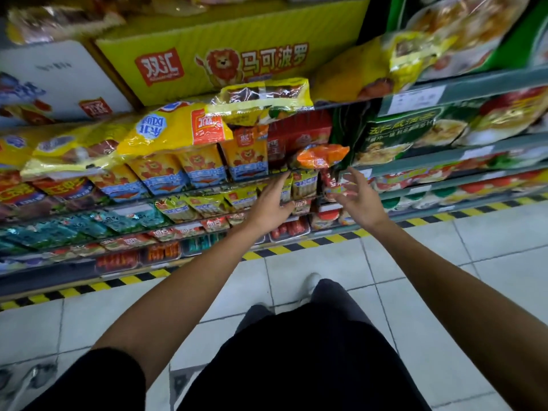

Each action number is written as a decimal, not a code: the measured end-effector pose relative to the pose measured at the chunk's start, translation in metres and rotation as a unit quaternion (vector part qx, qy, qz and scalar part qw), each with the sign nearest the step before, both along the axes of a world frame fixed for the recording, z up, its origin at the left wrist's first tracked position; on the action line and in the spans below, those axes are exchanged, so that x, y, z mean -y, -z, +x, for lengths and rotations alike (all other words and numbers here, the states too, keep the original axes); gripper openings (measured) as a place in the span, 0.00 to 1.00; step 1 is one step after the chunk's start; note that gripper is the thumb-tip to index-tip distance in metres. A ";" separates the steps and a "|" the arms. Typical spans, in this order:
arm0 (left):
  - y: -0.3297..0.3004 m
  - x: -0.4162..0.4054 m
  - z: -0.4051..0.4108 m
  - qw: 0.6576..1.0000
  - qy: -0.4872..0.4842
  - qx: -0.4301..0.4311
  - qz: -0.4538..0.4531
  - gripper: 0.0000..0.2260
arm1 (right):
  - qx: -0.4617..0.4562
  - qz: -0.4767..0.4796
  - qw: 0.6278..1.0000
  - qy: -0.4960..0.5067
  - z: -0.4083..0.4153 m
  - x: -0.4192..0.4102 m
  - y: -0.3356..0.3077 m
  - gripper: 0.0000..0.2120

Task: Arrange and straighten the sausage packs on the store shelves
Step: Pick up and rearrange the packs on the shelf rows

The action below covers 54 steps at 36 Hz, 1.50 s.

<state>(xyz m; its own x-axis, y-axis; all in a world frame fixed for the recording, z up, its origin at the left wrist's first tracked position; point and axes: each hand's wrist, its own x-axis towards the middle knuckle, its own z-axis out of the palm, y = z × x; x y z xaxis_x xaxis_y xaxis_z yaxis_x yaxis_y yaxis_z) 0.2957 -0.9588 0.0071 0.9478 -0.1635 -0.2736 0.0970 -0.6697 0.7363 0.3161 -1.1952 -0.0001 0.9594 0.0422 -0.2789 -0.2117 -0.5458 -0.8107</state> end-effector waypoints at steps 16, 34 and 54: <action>-0.009 0.048 0.052 0.987 -0.155 0.024 -0.034 0.29 | 0.017 -0.008 0.991 -0.130 0.083 0.001 0.005 0.22; -0.027 0.043 0.063 0.953 -0.271 0.040 -0.131 0.21 | 0.104 -0.048 0.976 -0.185 0.104 -0.020 -0.026 0.17; -0.011 0.026 0.072 0.966 -0.211 -0.045 -0.141 0.27 | 0.039 -0.024 0.992 -0.115 0.108 -0.046 0.003 0.23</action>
<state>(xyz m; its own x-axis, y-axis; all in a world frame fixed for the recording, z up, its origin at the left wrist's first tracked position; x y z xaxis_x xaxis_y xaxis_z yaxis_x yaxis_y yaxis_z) 0.3677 -0.9851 0.0183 0.9208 0.1517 -0.3592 0.3898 -0.3306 0.8595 0.4244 -1.1488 -0.0027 0.9449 0.2503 -0.2110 -0.0150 -0.6106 -0.7918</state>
